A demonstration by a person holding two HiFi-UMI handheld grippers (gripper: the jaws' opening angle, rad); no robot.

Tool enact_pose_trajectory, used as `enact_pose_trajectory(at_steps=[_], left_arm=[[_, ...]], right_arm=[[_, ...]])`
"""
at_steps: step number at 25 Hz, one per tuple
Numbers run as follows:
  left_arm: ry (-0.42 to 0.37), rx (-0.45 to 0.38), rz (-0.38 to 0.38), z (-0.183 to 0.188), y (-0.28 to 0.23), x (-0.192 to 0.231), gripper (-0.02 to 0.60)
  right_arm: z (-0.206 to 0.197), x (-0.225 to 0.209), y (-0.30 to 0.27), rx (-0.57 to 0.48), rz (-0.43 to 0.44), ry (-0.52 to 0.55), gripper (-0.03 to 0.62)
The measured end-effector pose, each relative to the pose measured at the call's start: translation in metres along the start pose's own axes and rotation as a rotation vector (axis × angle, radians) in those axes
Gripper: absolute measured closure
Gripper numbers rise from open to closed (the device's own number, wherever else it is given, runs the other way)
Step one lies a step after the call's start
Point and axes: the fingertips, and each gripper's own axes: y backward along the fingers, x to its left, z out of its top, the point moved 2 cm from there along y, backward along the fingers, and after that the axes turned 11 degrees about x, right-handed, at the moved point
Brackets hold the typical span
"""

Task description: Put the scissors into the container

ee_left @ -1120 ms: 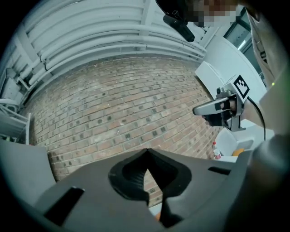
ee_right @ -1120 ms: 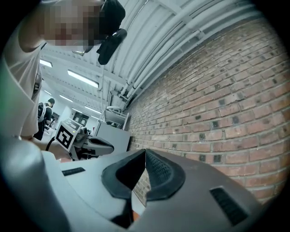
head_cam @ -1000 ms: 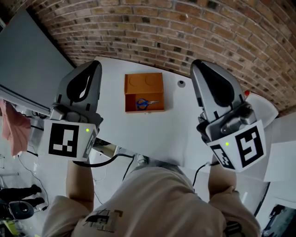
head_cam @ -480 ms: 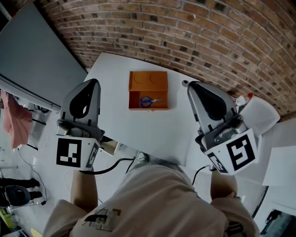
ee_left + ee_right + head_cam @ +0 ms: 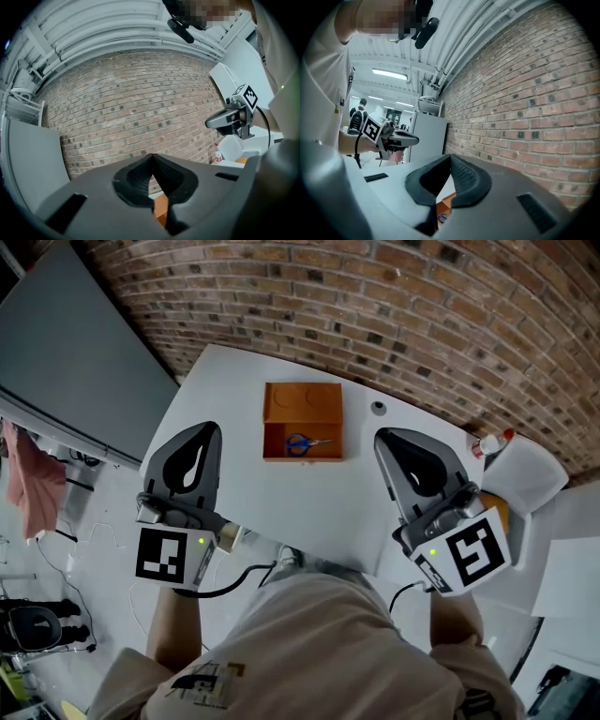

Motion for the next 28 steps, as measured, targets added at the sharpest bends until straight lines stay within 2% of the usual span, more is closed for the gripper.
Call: enact_pose_trajectory(at_steps=[6, 9, 14, 28], left_arm=[[-0.002, 0.009, -0.010, -0.003, 0.001, -0.004, 0.574], [-0.009, 0.038, -0.020, -0.006, 0.001, -0.005, 0.574], [-0.014, 0.005, -0.027, -0.005, 0.001, -0.005, 0.574], [-0.010, -0.009, -0.057, -0.002, -0.001, -0.006, 0.574]], right_arm=[[-0.005, 0.007, 0.000, 0.017, 0.015, 0.005, 0.585], [-0.005, 0.009, -0.002, 0.017, 0.021, 0.004, 0.585], [-0.006, 0.014, -0.005, 0.030, 0.028, 0.019, 0.585], [0.002, 0.024, -0.013, 0.034, 0.040, 0.046, 0.585]])
